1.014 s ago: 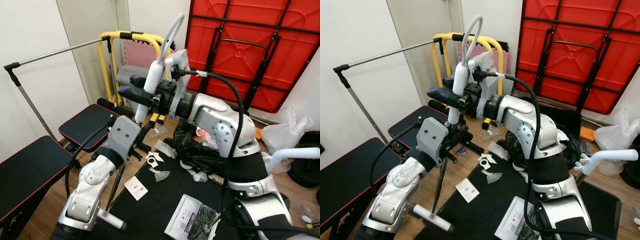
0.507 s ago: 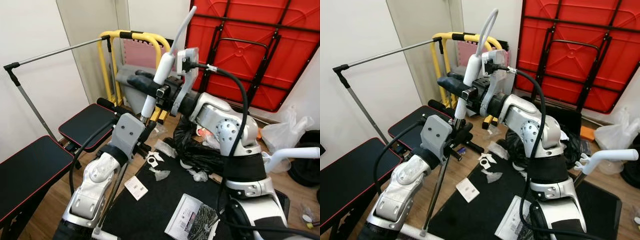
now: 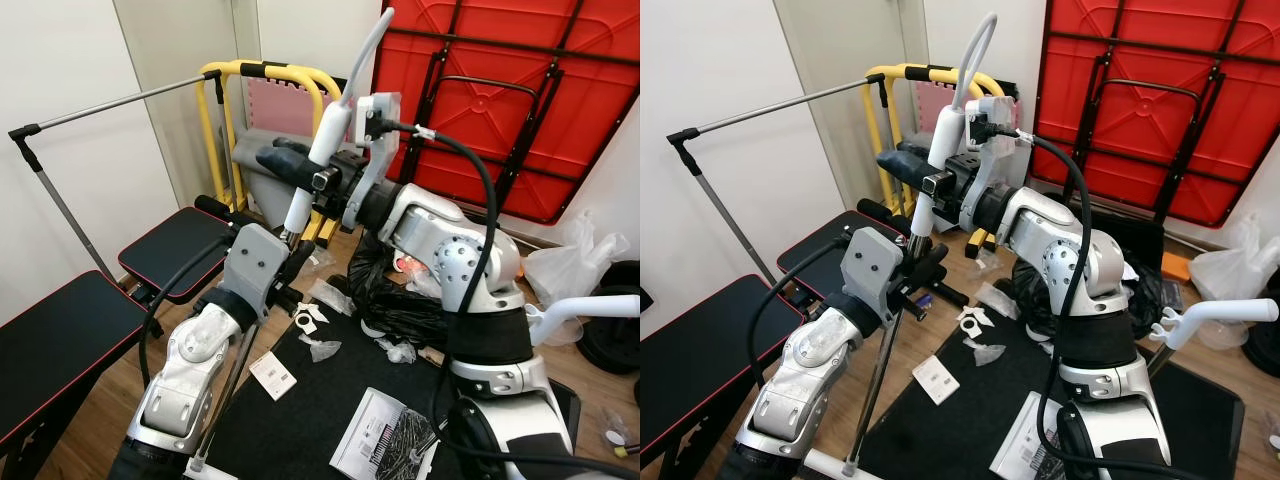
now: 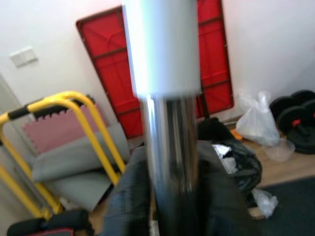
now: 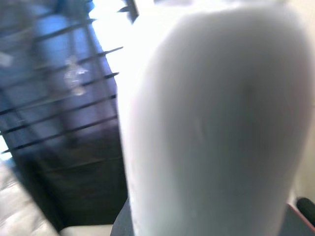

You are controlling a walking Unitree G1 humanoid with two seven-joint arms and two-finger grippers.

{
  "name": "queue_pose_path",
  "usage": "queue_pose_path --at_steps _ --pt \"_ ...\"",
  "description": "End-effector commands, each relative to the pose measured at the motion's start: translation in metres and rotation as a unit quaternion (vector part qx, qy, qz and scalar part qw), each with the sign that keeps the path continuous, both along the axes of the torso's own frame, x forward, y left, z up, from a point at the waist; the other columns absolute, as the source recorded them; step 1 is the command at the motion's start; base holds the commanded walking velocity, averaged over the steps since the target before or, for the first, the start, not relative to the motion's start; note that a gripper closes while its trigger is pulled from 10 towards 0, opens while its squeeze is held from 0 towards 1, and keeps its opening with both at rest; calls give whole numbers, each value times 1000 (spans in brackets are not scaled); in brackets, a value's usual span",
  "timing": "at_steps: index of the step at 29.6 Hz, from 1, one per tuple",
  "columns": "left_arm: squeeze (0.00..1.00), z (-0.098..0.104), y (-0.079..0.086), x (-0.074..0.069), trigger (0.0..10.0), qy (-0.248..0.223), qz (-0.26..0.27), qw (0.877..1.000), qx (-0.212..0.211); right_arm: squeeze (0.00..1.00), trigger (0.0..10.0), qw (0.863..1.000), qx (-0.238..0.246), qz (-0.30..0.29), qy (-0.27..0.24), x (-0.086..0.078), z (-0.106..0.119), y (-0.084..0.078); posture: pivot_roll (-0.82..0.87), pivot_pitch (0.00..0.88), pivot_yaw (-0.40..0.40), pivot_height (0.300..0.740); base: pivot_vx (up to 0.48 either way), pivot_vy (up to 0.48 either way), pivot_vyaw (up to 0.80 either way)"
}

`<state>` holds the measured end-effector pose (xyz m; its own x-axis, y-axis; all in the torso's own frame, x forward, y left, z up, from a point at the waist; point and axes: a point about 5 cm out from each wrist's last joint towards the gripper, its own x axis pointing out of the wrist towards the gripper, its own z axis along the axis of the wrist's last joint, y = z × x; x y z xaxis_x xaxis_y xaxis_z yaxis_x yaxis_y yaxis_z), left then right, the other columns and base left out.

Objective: Sweep floor

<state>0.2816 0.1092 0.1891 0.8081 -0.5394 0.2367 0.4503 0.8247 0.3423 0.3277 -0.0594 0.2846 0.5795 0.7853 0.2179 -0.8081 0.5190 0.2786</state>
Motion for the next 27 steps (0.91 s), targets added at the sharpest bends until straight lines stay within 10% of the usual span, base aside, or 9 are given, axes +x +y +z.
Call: queue_pose_path --at_steps 1,22,23,27 --pt "1000 7 8 2 10000 -17 31 999 -17 0 0 1000 -8 -21 8 3 -4 -7 -154 0 -32 740 0 0 0" --pt "1000 -23 83 -8 10000 61 161 983 -62 0 0 986 -83 -137 -49 14 -26 -29 -144 0 -30 740 0 0 0" --pt "0 -31 90 -14 10000 85 194 974 -83 0 10000 981 -94 -161 -61 14 -30 -35 -150 0 -34 740 0 0 0" --pt "0 -46 95 -26 10000 121 252 947 -159 0 10000 969 -93 -214 -85 14 -33 -51 -185 0 -32 740 0 0 0"
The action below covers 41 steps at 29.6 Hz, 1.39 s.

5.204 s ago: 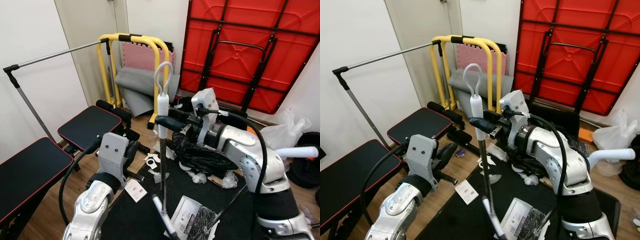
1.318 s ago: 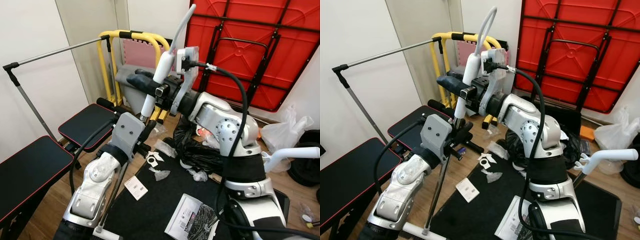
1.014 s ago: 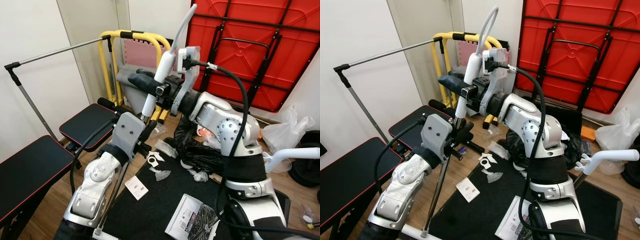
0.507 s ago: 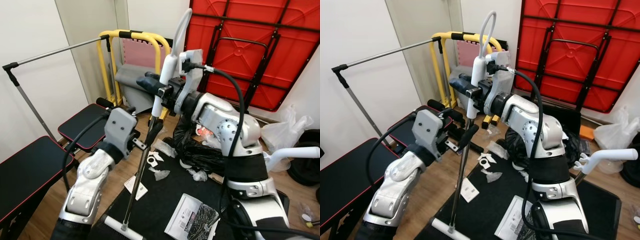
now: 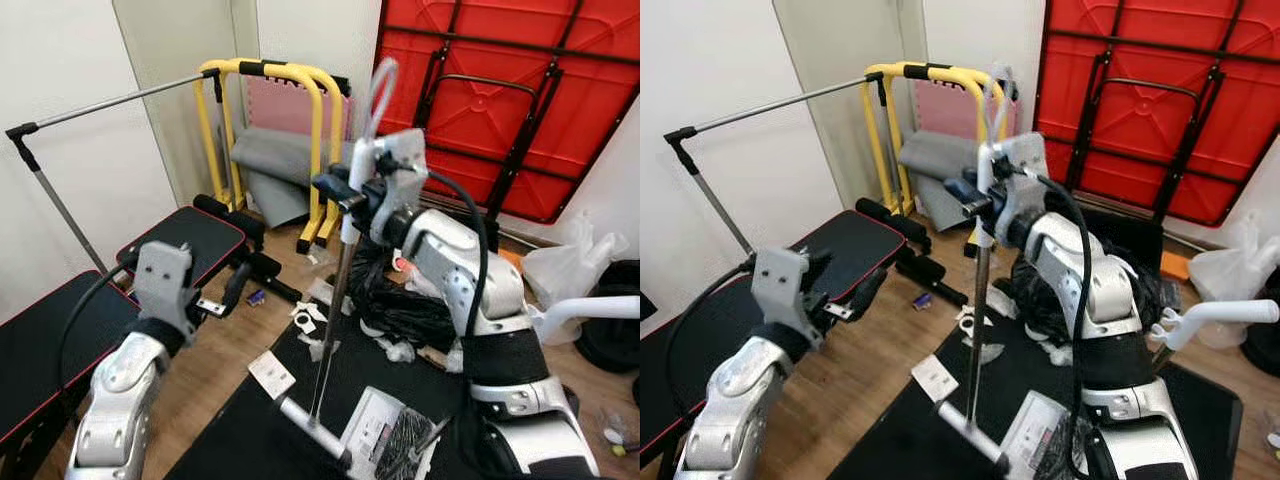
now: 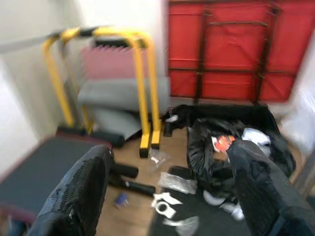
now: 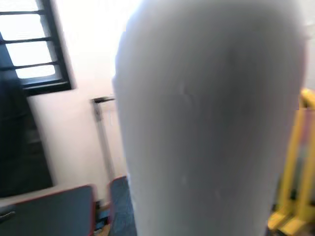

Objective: Sweep floor

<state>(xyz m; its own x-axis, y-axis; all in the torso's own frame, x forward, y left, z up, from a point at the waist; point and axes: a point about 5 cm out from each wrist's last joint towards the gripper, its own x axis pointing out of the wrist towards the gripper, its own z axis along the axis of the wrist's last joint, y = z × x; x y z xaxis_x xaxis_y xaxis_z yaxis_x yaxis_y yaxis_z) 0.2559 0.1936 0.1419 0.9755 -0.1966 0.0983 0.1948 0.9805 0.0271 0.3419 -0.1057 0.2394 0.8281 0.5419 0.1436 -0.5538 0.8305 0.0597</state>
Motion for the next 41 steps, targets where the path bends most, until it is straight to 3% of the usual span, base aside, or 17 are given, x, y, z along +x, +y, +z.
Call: queue_pose_path --at_steps 1,2,3,6,17,37,38,40,41 --pt "0 1 11 -2 10000 2 107 993 -40 0 10000 999 10 -23 -45 -1 14 -7 -189 0 -26 740 0 0 0" --pt "0 1 12 -2 10000 1 113 992 -48 0 10000 998 13 -26 -49 -1 15 -9 -188 0 -23 740 0 0 0" --pt "0 2 13 -3 0 -3 117 992 -55 0 10000 998 16 -29 -53 -1 16 -10 -187 0 -23 740 0 0 0" --pt "0 3 14 -4 0 -8 117 991 -67 0 10000 998 18 -30 -58 -1 15 -11 -187 0 -20 740 0 0 0" --pt "0 9 4 -7 0 -13 94 994 -51 0 10000 998 -6 -24 -56 -16 -10 -13 -184 0 -13 740 0 0 0" --pt "0 6 -8 -10 0 6 93 995 -45 0 10000 998 -19 -20 -54 -26 -22 -18 -185 0 -7 740 0 0 0" --pt "0 5 -9 -9 7373 10 95 995 -38 0 10000 998 -19 -21 -55 -26 -22 -18 -184 0 -7 740 0 0 0" --pt "0 5 -9 -8 7373 13 98 995 -33 0 10000 998 -19 -20 -55 -26 -23 -18 -184 0 -7 740 0 0 0" --pt "0 4 -11 -8 10000 15 98 995 -30 0 10000 998 -20 -20 -55 -26 -23 -17 -183 0 -7 740 0 0 0"
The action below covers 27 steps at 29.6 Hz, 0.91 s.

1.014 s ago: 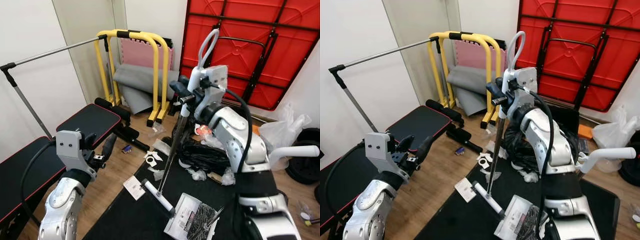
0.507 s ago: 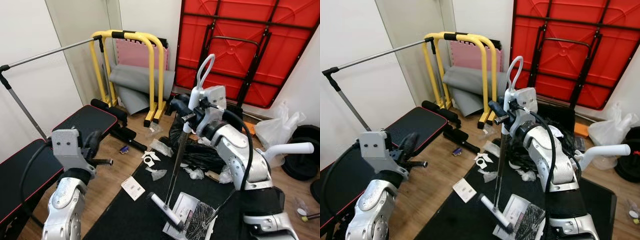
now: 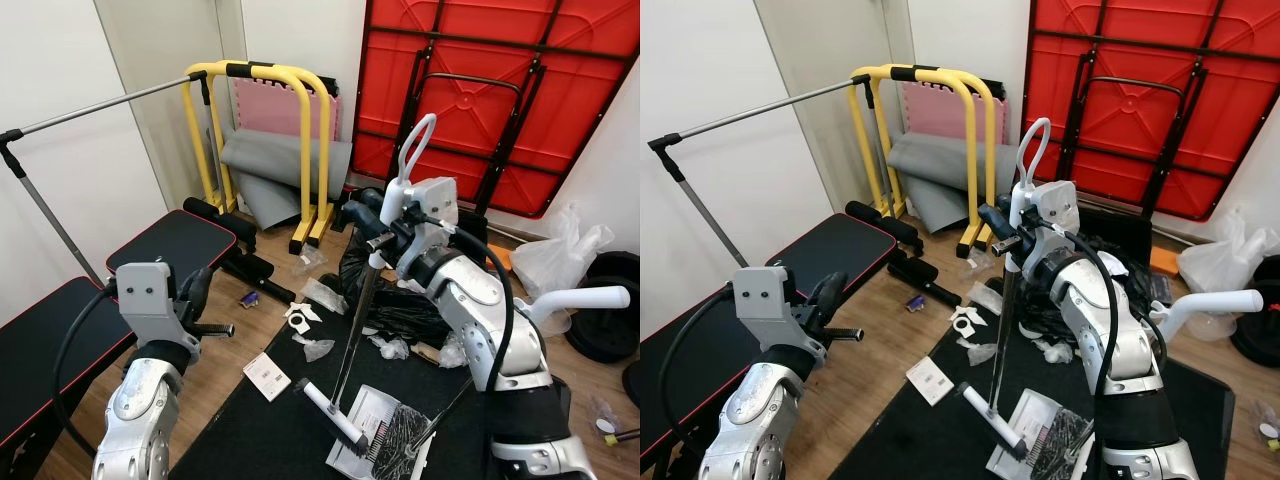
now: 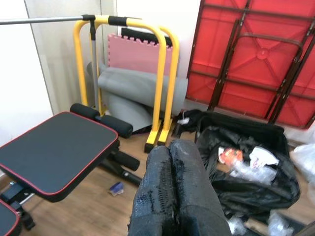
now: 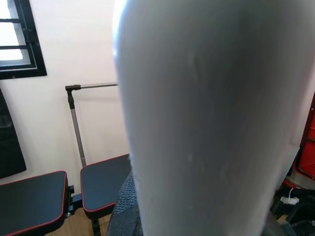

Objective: Sweep floor

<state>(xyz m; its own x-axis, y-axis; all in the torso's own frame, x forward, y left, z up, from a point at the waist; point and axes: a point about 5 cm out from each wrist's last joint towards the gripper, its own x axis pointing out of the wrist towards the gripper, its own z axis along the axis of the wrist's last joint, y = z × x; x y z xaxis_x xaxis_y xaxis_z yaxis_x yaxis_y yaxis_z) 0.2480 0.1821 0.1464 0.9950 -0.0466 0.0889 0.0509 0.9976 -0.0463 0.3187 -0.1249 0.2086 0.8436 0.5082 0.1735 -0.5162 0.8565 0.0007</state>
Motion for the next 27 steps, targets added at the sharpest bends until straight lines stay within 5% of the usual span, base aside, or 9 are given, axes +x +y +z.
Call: queue_pose_path --at_steps 1,27 --pt "0 -1 0 1 10000 8 25 1000 6 0 10000 1000 -4 3 -26 -3 8 2 -183 0 -7 740 0 0 0" --pt "0 -2 -20 1 10000 17 -1 999 37 0 10000 1000 -25 0 -10 -6 -6 5 -163 0 -1 740 0 0 0"
